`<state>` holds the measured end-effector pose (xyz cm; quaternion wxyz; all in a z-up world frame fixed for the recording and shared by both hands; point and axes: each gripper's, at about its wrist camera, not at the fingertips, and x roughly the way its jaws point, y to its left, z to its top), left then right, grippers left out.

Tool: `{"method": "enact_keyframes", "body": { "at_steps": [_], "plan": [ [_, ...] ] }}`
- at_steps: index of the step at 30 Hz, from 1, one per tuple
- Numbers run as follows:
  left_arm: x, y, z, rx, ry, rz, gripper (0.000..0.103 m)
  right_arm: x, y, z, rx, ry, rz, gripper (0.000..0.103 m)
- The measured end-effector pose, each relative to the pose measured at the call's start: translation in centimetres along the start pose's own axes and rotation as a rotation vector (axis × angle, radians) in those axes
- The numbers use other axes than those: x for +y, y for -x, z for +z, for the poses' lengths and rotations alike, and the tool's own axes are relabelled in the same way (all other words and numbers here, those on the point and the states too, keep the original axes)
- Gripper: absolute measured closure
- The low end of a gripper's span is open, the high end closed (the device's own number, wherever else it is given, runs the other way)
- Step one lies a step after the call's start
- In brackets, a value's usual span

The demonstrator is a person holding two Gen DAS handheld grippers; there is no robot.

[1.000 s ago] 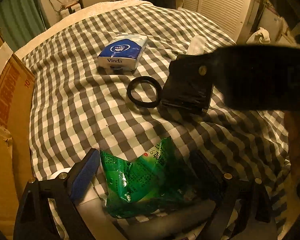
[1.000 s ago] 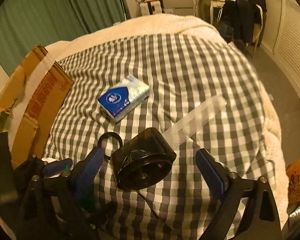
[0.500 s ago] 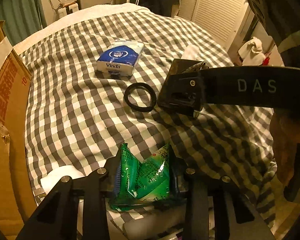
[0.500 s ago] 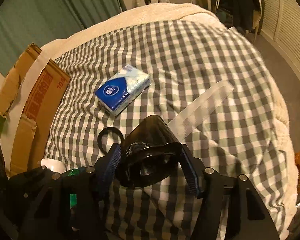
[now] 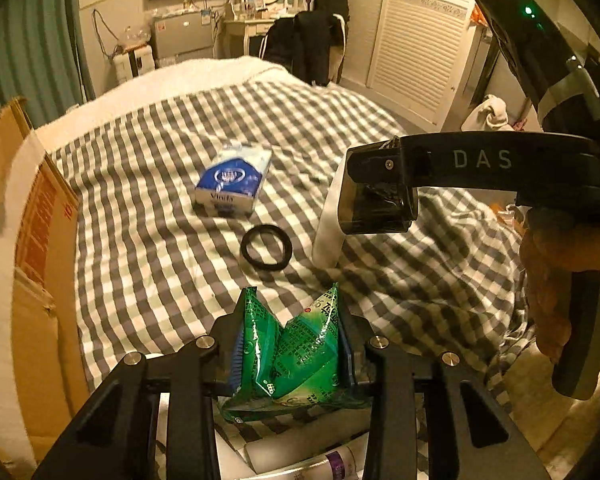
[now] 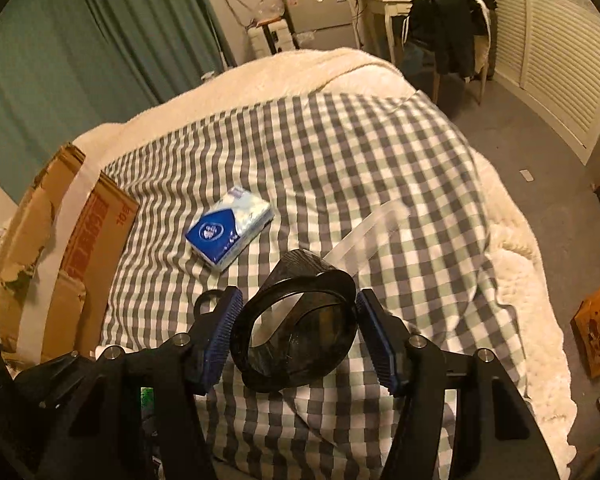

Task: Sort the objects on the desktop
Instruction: 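Grasp the green foil packet with the left tool while the right tool grasps the black round cup, then carry the green packet and black cup over the cardboard box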

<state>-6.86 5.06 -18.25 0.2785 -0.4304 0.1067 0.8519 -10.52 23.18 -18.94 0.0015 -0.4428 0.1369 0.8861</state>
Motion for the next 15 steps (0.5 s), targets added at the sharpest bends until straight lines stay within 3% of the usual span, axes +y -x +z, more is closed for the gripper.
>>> {"method": "enact_keyframes", "body": {
  "at_steps": [15],
  "plan": [
    [-0.7, 4.3, 2.3, -0.133, -0.024, 0.005, 0.066, 0.8, 6.9, -0.3, -0.210, -0.058, -0.040, 0.044]
  ]
}}
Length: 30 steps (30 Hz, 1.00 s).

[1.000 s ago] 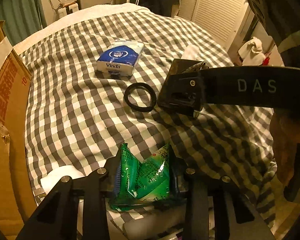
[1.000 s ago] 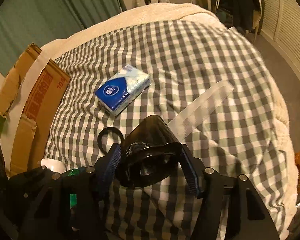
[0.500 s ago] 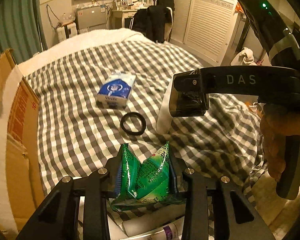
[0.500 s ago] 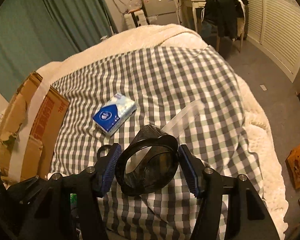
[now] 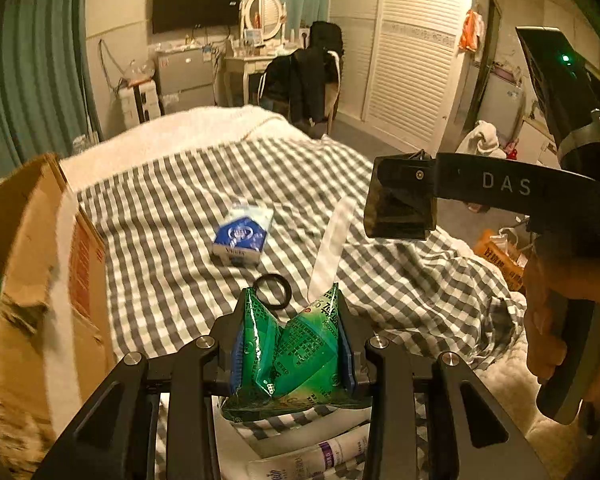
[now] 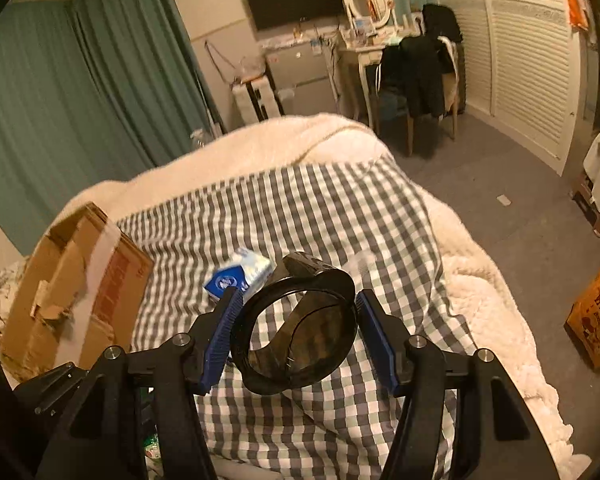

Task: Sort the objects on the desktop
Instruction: 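Carry the green packet and black cup over the cardboard box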

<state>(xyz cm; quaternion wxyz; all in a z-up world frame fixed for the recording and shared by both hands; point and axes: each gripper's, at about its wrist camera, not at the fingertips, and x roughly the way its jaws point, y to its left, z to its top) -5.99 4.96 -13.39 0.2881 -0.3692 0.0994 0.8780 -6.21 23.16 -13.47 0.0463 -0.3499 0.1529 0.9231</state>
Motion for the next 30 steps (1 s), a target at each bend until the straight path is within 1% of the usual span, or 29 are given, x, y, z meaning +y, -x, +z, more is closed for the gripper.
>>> {"method": "enact_keyframes", "body": {
  "at_steps": [2, 8, 12, 19, 30],
  "plan": [
    [0.3, 0.8, 0.4, -0.025, -0.003, 0.016, 0.066, 0.5, 0.7, 0.2, -0.024, 0.006, 0.000, 0.044],
    [1.4, 3.5, 1.4, -0.087, 0.021, 0.024, 0.066, 2.0, 2.5, 0.4, -0.085, 0.034, -0.001, 0.045],
    [2.1, 5.2, 1.9, -0.124, 0.023, 0.046, 0.066, 2.7, 3.1, 0.4, -0.102, 0.023, 0.033, 0.045],
    [3.3, 8.6, 2.7, -0.197, 0.028, 0.083, 0.066, 4.7, 4.6, 0.5, -0.160, 0.065, 0.030, 0.045],
    [6.0, 13.2, 3.2, -0.287, 0.059, 0.132, 0.066, 6.9, 7.5, 1.2, -0.248, 0.102, 0.036, 0.045]
  ]
}}
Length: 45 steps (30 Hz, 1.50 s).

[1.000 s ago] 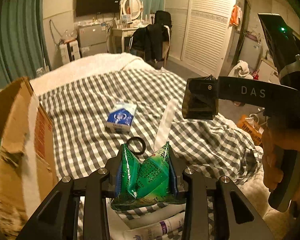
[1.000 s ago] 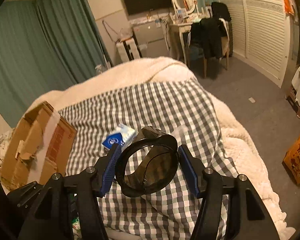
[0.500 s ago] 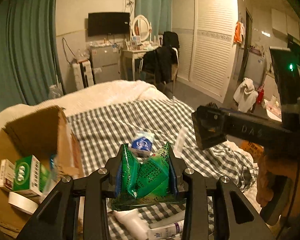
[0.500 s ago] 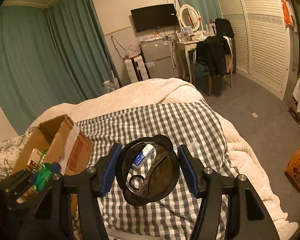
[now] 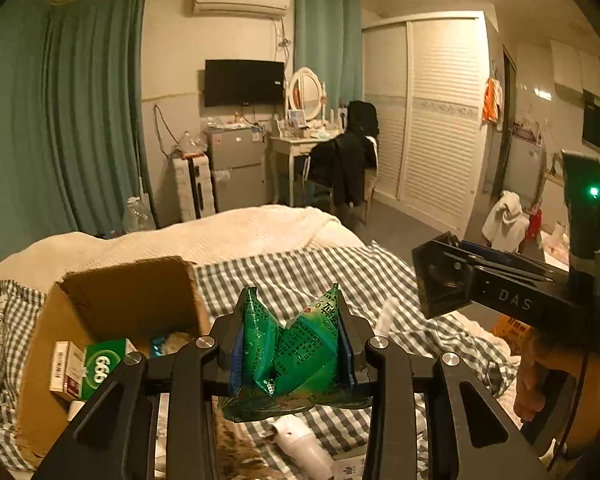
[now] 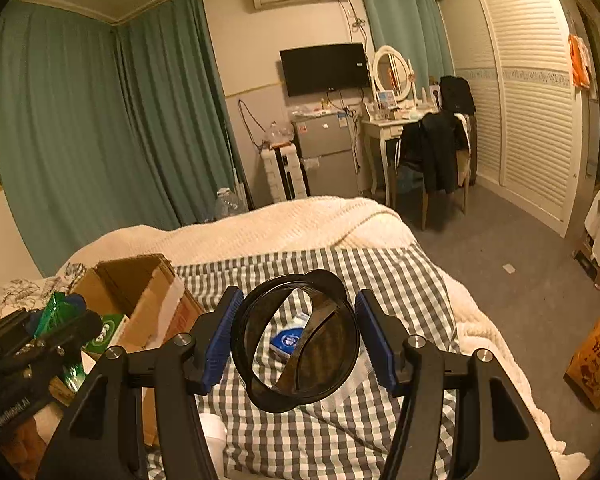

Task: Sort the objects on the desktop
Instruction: 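Carry the green packet and black cup over the cardboard box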

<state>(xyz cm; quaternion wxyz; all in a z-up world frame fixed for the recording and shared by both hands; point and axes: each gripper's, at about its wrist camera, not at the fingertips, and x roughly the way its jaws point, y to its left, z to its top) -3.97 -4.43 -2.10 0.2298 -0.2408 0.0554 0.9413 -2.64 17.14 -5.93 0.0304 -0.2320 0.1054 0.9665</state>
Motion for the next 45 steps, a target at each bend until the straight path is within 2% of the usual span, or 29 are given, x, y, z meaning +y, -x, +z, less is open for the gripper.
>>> {"method": "enact_keyframes", "body": {
  "at_steps": [14, 22, 33, 45],
  "plan": [
    [2.7, 3.2, 1.4, -0.071, 0.034, 0.045, 0.066, 3.5, 2.3, 1.8, -0.098, 0.066, 0.009, 0.045],
    [4.9, 4.6, 1.8, -0.110, 0.057, 0.102, 0.066, 6.7, 3.4, 3.1, -0.152, 0.081, 0.075, 0.045],
    [8.6, 4.9, 1.3, -0.092, 0.084, 0.162, 0.066, 12.4, 2.8, 3.3, -0.178, 0.171, 0.171, 0.045],
    [11.0, 5.2, 0.8, -0.074, 0.127, 0.207, 0.066, 15.6, 1.2, 3.1, -0.160, 0.222, 0.254, 0.045]
  ]
}}
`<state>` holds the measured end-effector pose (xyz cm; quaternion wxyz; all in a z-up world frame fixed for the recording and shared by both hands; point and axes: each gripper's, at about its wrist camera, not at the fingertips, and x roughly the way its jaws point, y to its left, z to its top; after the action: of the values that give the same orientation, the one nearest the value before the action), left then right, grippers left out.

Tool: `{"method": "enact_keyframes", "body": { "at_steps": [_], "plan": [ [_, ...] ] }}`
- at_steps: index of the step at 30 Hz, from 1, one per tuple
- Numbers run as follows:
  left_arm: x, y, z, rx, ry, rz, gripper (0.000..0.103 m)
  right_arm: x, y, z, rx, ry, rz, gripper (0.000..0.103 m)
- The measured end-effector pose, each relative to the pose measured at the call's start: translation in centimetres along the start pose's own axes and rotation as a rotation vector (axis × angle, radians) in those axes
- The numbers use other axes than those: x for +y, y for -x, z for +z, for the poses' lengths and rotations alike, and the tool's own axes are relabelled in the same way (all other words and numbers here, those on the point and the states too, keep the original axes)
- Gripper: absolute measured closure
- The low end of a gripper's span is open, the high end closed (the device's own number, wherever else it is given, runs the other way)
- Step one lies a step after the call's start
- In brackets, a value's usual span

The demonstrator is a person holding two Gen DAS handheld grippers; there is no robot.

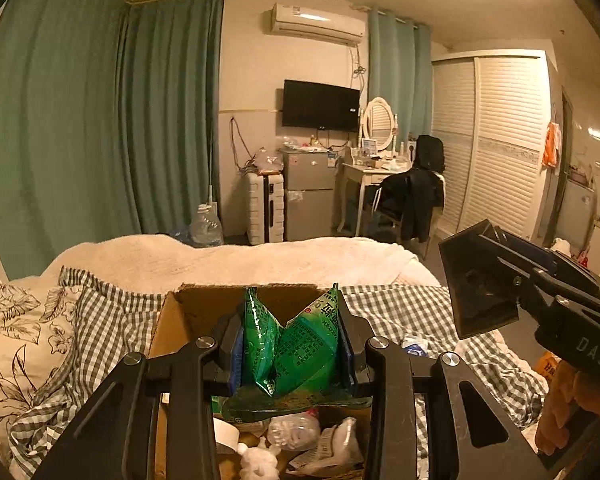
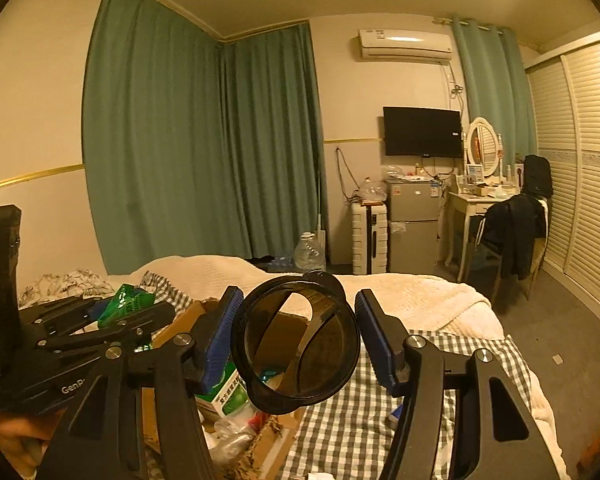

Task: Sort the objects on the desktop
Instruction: 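Carry the green packet and black cup over the cardboard box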

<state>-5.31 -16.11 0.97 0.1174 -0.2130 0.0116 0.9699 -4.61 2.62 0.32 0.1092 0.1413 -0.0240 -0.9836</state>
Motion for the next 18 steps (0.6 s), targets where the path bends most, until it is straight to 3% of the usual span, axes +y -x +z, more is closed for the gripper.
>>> {"method": "enact_keyframes", "body": {
  "at_steps": [18],
  "plan": [
    [4.9, -2.7, -1.2, 0.082, 0.077, 0.056, 0.066, 2.7, -4.3, -1.2, 0.082, 0.017, 0.112, 0.045]
  ]
}}
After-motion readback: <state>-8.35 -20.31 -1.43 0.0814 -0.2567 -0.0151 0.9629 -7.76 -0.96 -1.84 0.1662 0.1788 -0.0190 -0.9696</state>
